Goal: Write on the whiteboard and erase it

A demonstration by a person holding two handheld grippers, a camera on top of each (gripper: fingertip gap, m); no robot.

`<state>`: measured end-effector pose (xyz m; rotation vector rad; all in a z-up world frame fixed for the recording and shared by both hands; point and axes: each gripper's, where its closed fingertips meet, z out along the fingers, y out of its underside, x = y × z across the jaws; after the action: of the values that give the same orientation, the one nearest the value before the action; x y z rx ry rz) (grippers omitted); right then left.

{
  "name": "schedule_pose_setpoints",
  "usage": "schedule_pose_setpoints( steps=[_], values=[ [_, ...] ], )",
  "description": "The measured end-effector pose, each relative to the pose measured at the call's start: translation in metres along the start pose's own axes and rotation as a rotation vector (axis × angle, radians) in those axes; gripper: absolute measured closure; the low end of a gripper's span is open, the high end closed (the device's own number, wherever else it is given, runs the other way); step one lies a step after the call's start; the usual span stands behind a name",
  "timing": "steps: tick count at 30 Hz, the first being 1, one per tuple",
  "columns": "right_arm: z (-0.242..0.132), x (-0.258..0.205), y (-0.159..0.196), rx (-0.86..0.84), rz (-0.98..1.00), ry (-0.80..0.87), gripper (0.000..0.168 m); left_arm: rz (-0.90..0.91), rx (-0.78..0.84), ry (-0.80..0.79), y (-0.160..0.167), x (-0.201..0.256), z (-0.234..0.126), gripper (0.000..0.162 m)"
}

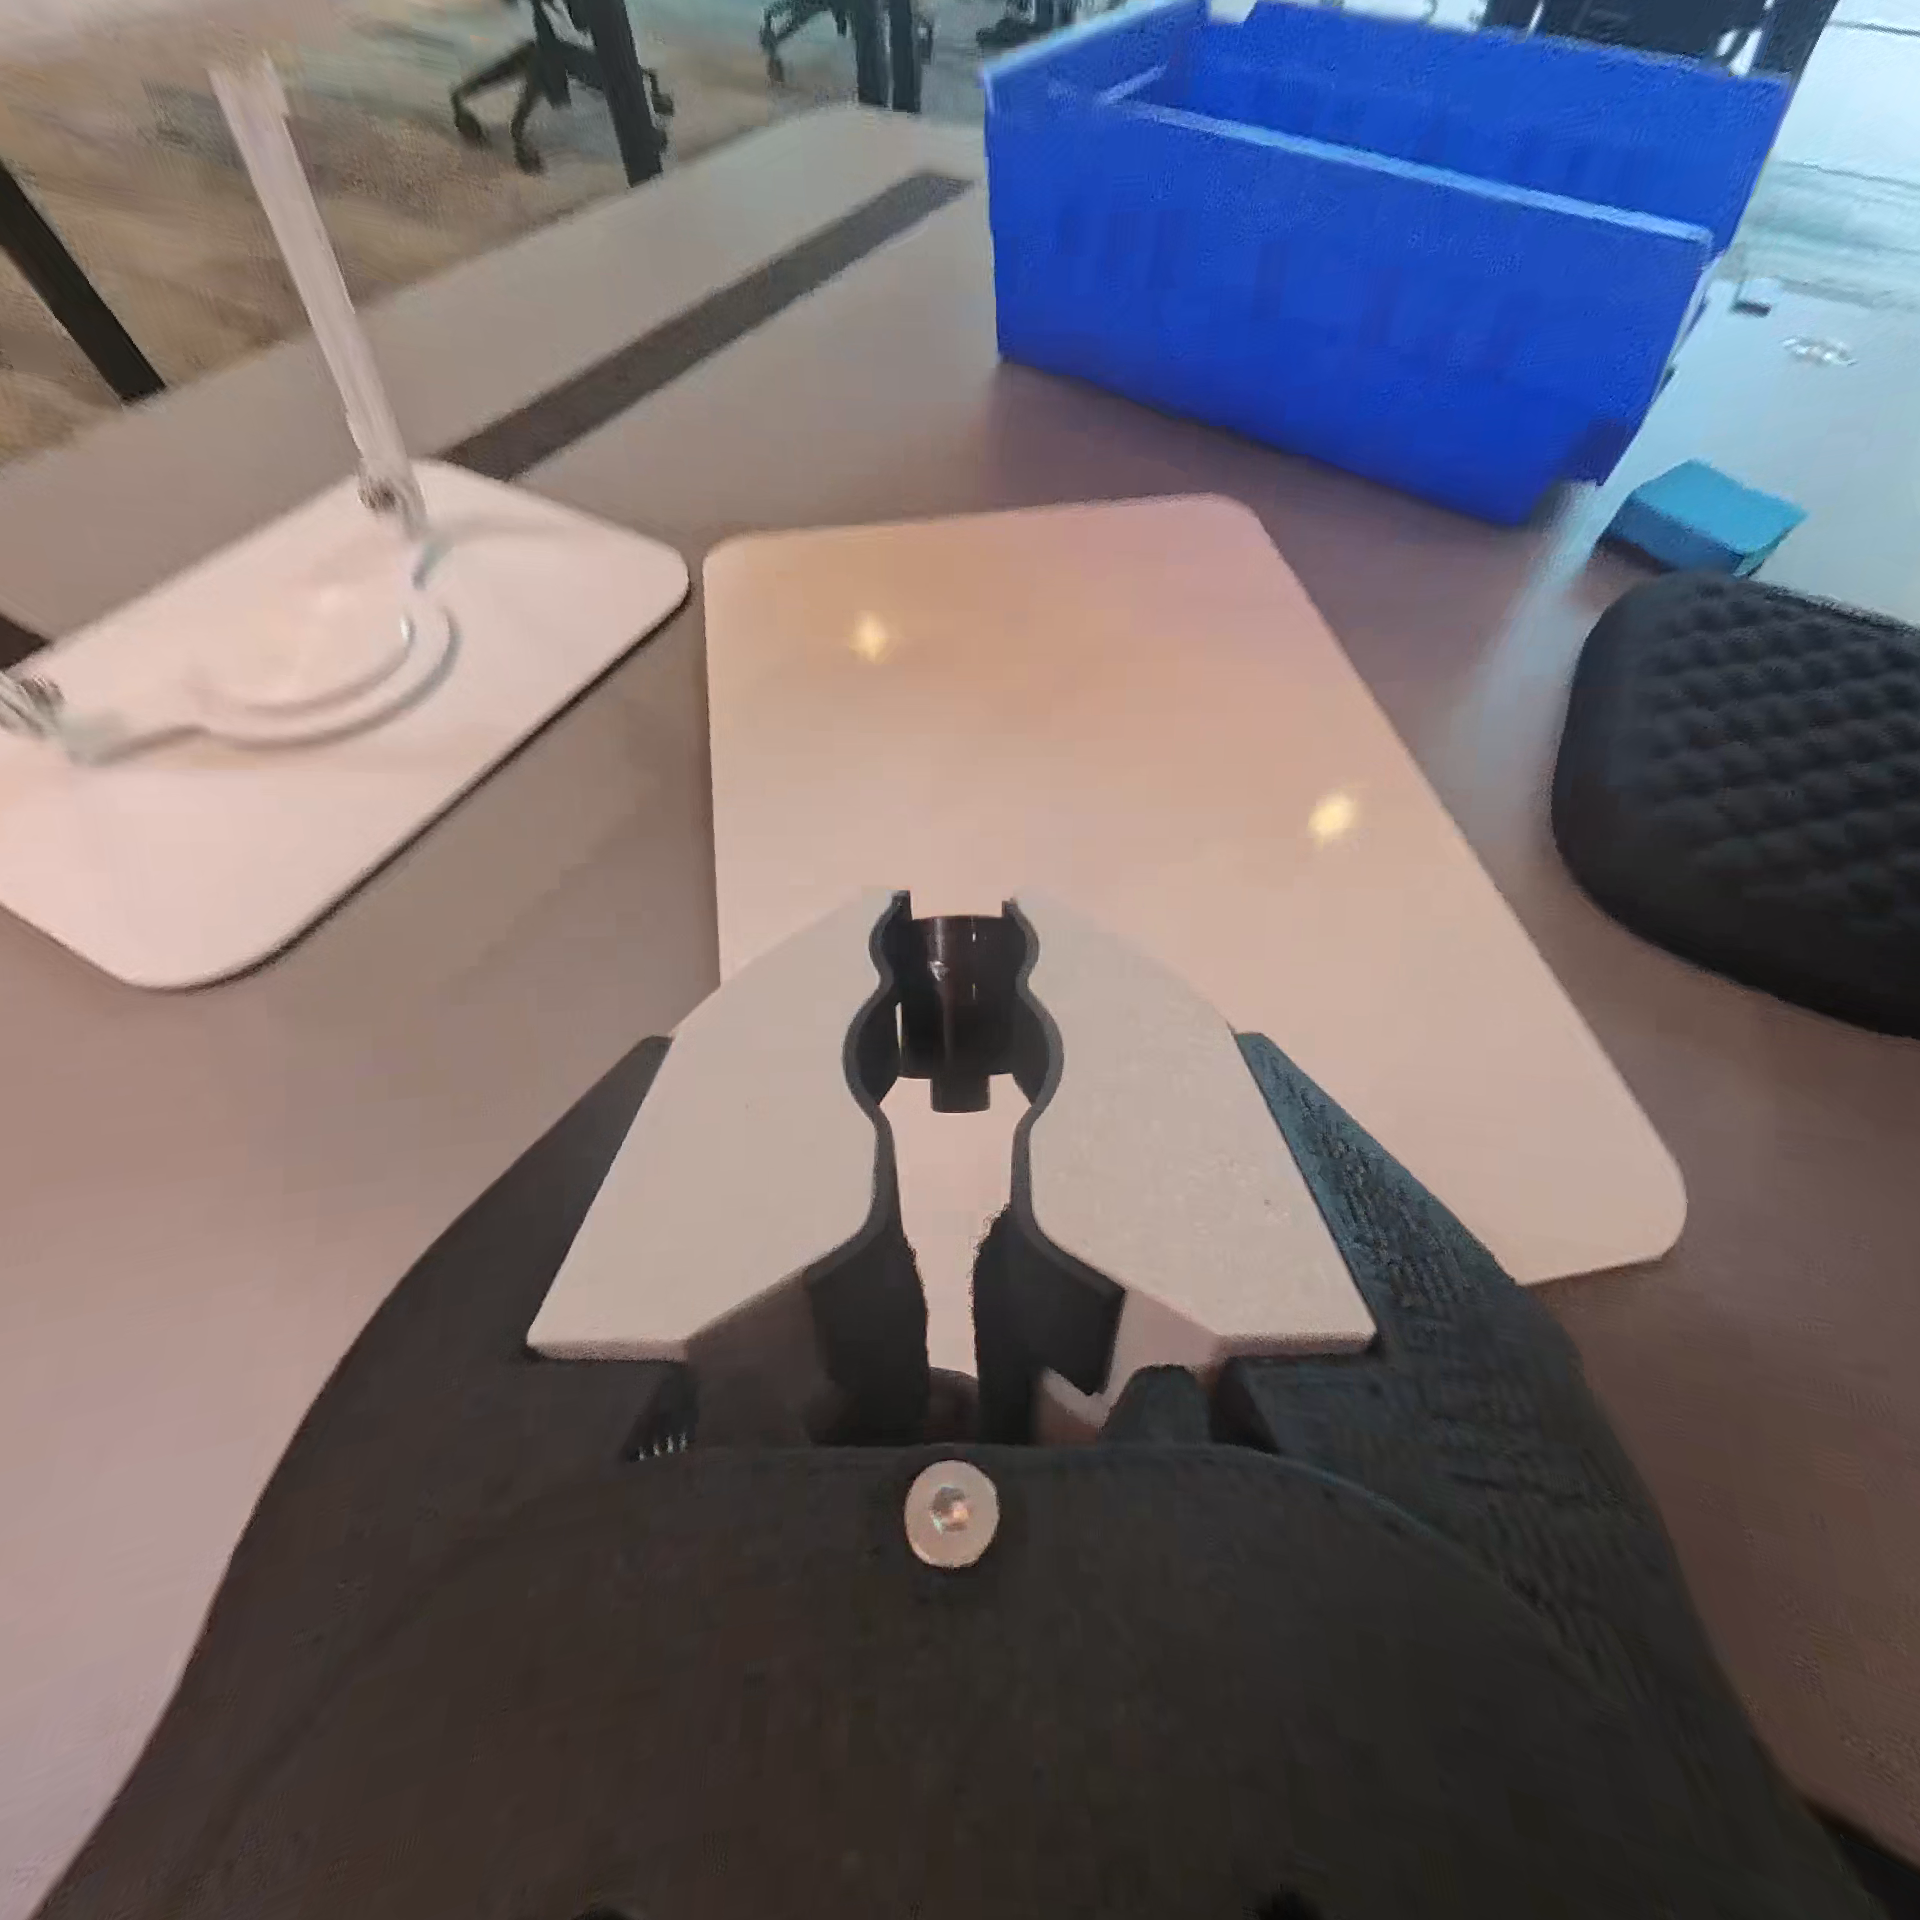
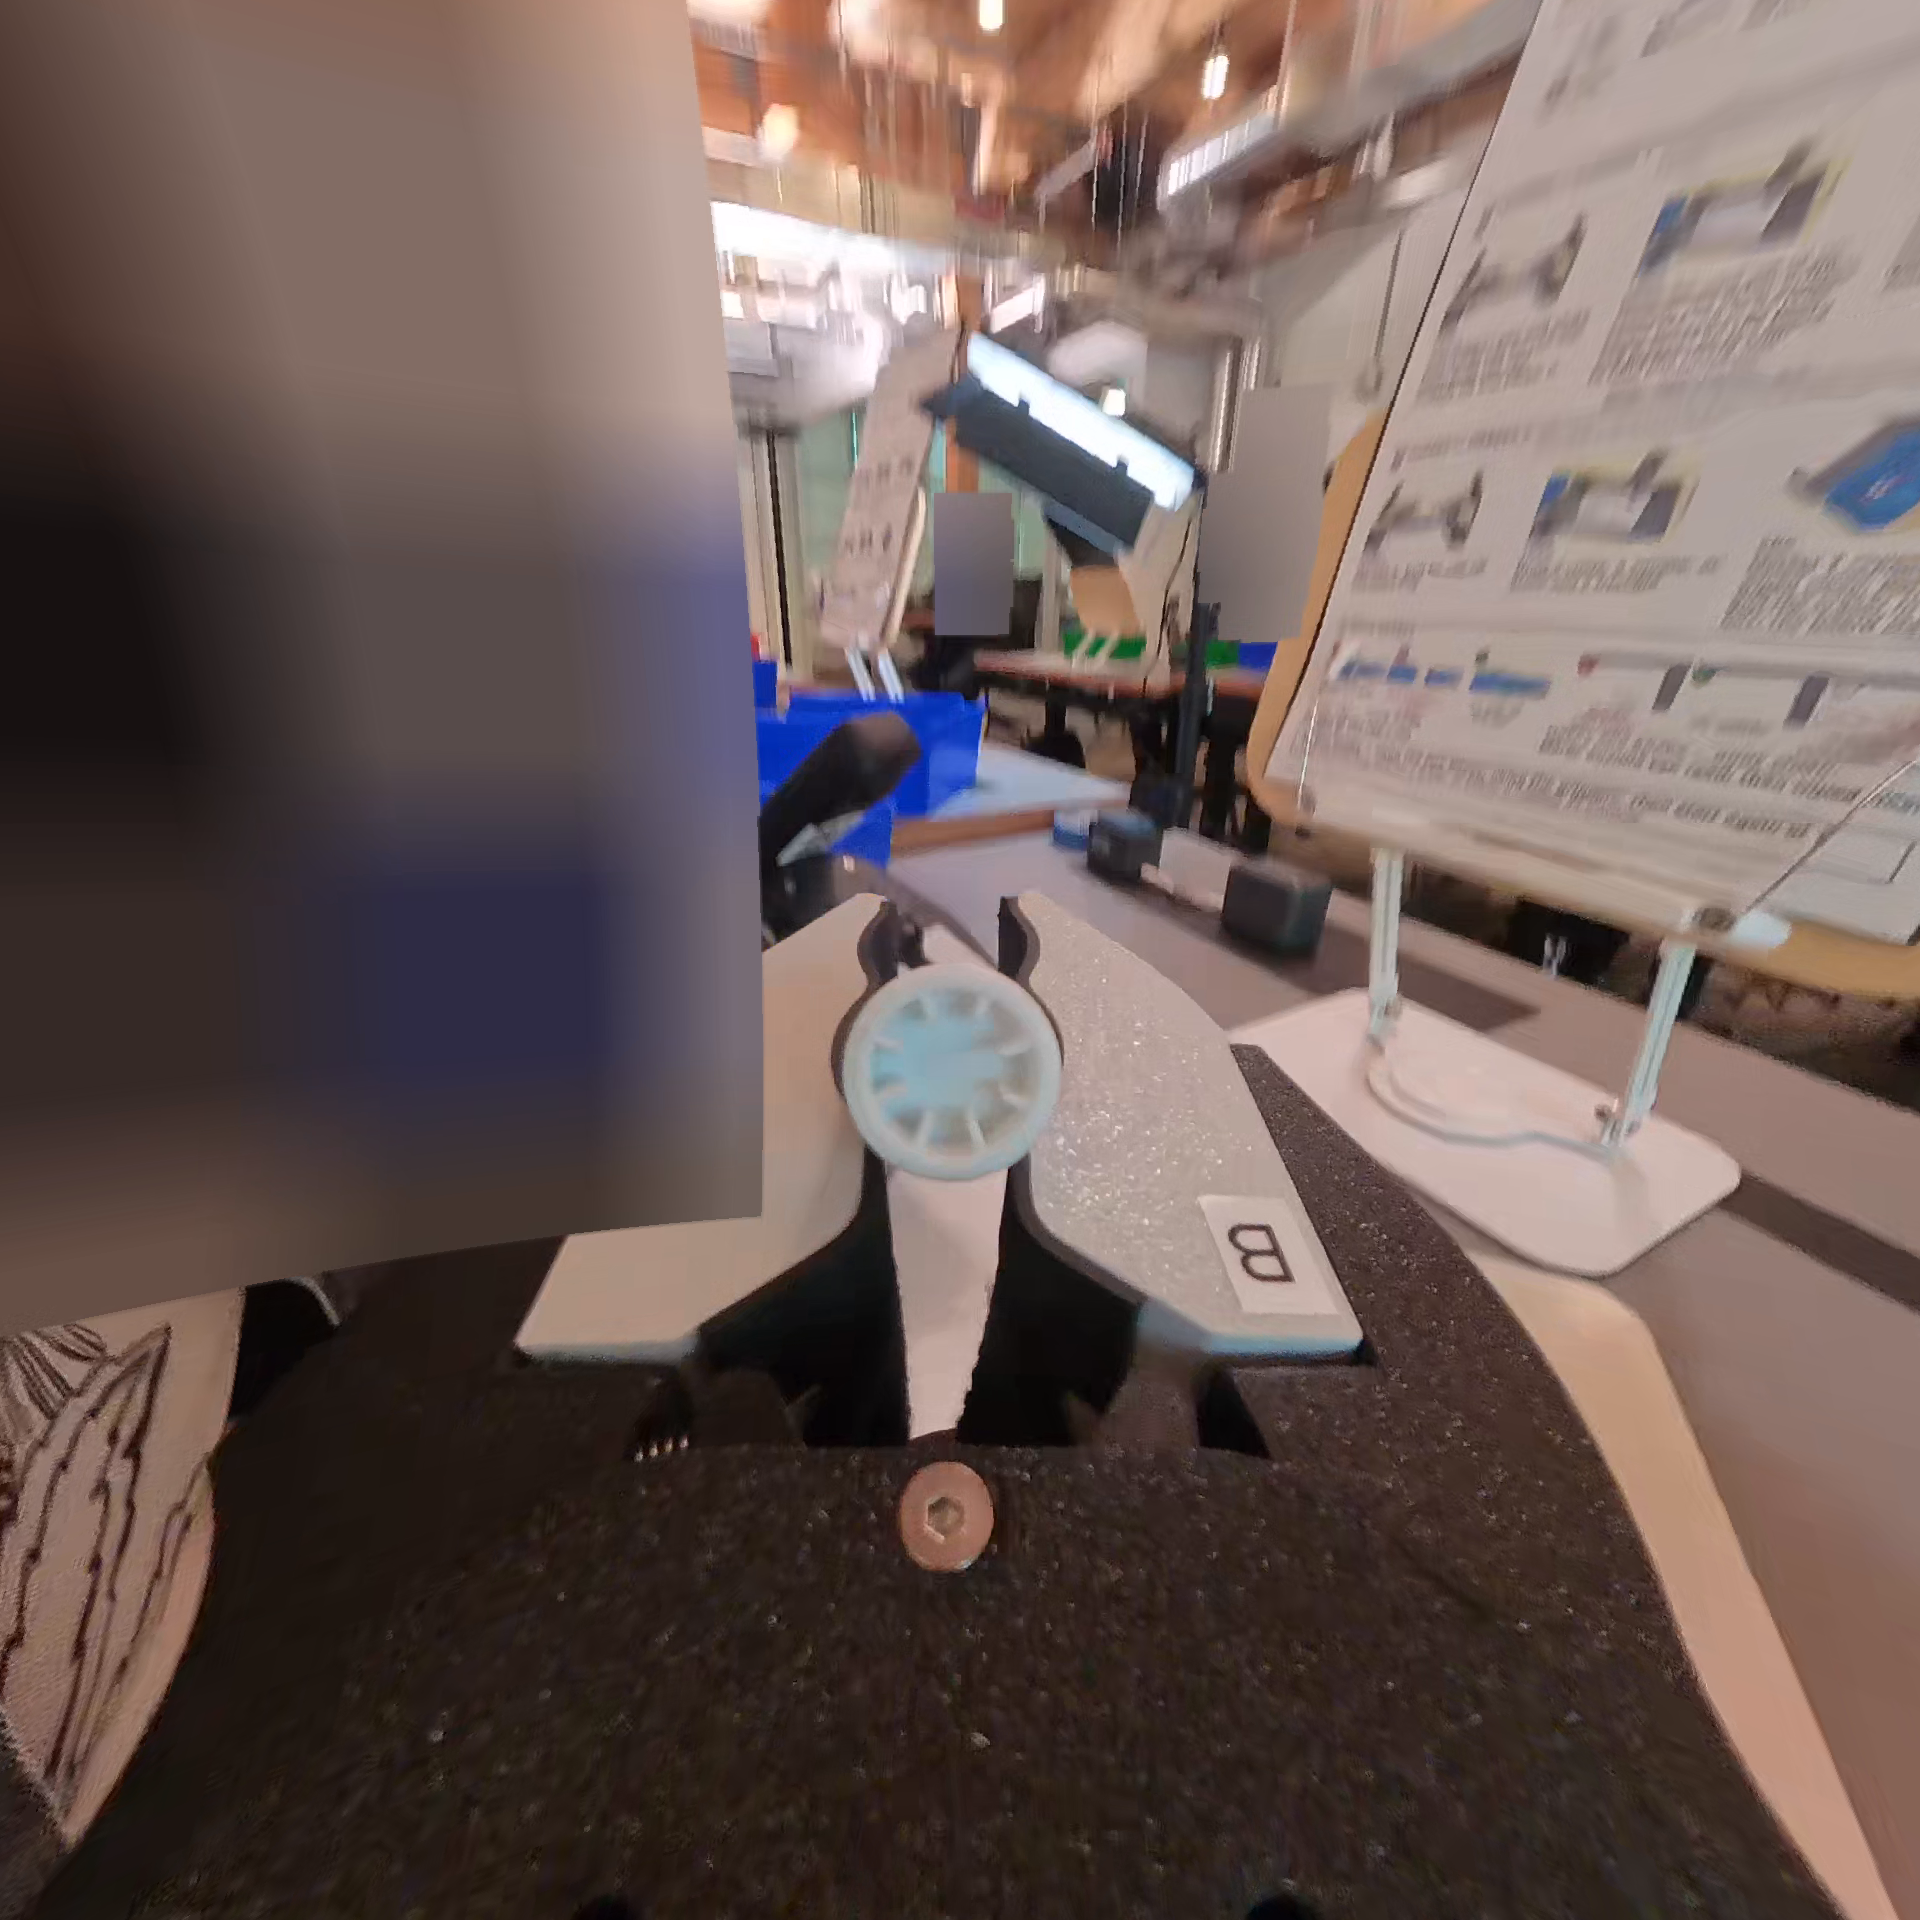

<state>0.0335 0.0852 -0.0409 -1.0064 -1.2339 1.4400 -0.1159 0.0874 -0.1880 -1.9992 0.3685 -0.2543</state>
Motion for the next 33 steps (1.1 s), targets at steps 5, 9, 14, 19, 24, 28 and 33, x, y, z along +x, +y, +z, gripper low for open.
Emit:
schedule_pose_setpoints(
  steps=[5,9,14,19,24,28,33],
  values=[
    [0.043,-0.005,0.077,-0.327,-0.03,-0.039,0.148,-0.017,-0.127,0.009,0.03,-0.013,-0.01,0.146],
    [0.074,-0.009,0.136,-0.524,-0.025,-0.112,0.148,-0.005,-0.25,-0.038,0.056,-0.025,-0.016,0.145],
    [0.097,-0.009,0.167,-0.633,-0.103,-0.145,0.148,-0.037,-0.316,-0.014,0.074,-0.023,-0.01,0.145],
    [0.107,-0.006,0.18,-0.676,-0.157,-0.146,0.148,-0.051,-0.337,-0.006,0.08,-0.022,-0.008,0.145],
    [0.111,-0.005,0.19,-0.711,-0.179,-0.144,0.148,-0.04,-0.336,-0.014,0.081,-0.023,-0.007,0.145],
    [0.117,-0.01,0.193,-0.712,-0.184,-0.162,0.149,-0.039,-0.335,-0.014,0.081,-0.023,-0.007,0.145],
    [0.105,-0.031,0.192,-0.745,-0.174,-0.203,0.149,-0.04,-0.334,-0.012,0.081,-0.023,-0.007,0.145]
  ],
)
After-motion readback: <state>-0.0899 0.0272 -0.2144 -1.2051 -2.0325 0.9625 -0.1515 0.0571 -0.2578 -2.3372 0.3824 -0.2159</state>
